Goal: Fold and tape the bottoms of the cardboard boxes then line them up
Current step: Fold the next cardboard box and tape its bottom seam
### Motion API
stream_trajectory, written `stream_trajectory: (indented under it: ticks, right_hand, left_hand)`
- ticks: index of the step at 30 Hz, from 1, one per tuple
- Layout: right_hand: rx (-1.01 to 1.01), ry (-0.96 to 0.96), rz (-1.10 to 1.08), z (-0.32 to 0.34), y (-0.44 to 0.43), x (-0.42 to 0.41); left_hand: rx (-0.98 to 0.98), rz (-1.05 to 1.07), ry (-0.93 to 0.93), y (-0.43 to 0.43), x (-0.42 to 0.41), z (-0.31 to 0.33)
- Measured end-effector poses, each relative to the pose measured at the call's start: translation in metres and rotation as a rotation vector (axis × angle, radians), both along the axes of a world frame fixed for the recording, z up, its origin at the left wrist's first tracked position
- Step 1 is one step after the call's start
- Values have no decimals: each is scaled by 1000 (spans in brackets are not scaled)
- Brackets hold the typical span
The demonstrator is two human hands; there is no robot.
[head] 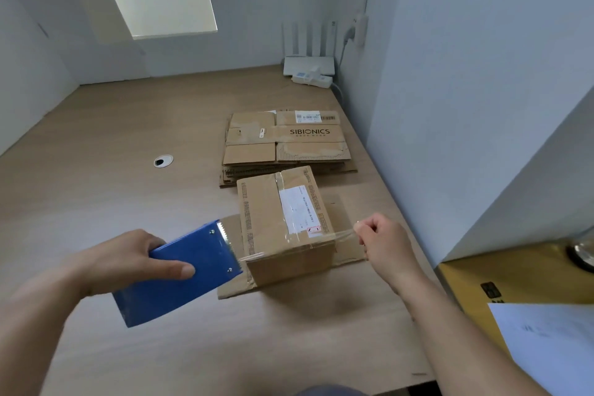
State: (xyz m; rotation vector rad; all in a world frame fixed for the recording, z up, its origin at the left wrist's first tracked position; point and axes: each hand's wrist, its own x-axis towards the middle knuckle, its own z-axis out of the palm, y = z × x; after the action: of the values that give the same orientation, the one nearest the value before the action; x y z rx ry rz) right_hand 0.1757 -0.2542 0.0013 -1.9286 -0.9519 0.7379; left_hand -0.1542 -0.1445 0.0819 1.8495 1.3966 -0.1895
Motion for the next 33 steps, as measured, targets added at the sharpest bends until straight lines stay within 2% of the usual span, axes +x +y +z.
stream_trajectory:
  ticks: [6,18,26,29,31,33]
  right_hand:
    - [-60,-67,13,-7,12,-14]
    - [-196,-84,14,-28,24,-15]
    - [-242,82,-37,-38,32,-8]
    - [-376,-116,-116,-36,26,1]
    - [-239,-244,-146,-33,26,1]
    - [-120,-313,-89,-28,33,-5]
  left_hand:
    - [-43,11,57,11,-7,-12]
    - [-144,21,178,25,10,-44]
    - [-196,64,174,26,25,-64]
    - [-172,68,133,21,28,-71]
    - [-149,65,98,17,37,-73]
    - [-133,64,78,14,48,-73]
